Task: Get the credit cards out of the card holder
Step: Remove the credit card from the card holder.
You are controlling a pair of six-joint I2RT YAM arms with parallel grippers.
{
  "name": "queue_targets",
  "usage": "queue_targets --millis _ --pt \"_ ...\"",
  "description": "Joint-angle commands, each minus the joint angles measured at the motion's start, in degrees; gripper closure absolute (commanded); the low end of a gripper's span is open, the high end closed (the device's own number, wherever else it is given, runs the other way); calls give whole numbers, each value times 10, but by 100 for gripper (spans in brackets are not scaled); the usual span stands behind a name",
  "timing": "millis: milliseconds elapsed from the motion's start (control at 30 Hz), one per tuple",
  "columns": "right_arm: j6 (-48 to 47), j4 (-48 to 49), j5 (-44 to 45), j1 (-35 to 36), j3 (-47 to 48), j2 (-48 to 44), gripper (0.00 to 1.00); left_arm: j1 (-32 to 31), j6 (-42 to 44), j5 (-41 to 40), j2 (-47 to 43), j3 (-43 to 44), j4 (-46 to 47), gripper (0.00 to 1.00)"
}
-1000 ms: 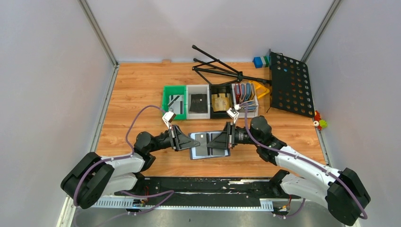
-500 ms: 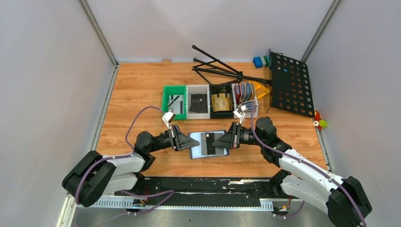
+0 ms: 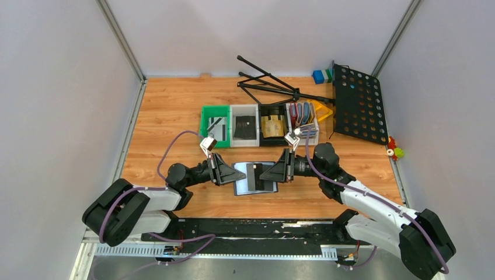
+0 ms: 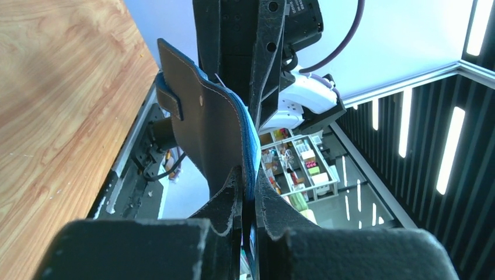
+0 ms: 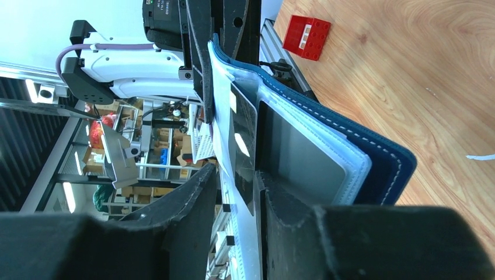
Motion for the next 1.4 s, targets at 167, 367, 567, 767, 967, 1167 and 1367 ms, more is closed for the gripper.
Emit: queue_targets --millis 167,367,567,767,967,1167,1367 --pt "17 64 4 3 -4 14 58 -3 -31 8 -21 9 88 100" --pt "35 96 0 19 7 22 67 -5 -32 5 -28 8 86 100" --pt "48 112 0 20 5 16 79 -4 -26 -3 -28 2 81 100" --pt "55 145 0 30 6 24 75 -5 -27 -8 -35 -5 83 100" --pt "68 180 -3 44 12 47 78 -5 -18 -10 -56 -10 61 100" --pt "63 161 3 45 14 37 95 -6 -1 -12 -80 -14 23 100" --pt "-7 8 29 30 28 -5 100 5 20 -6 -111 -16 -38 100"
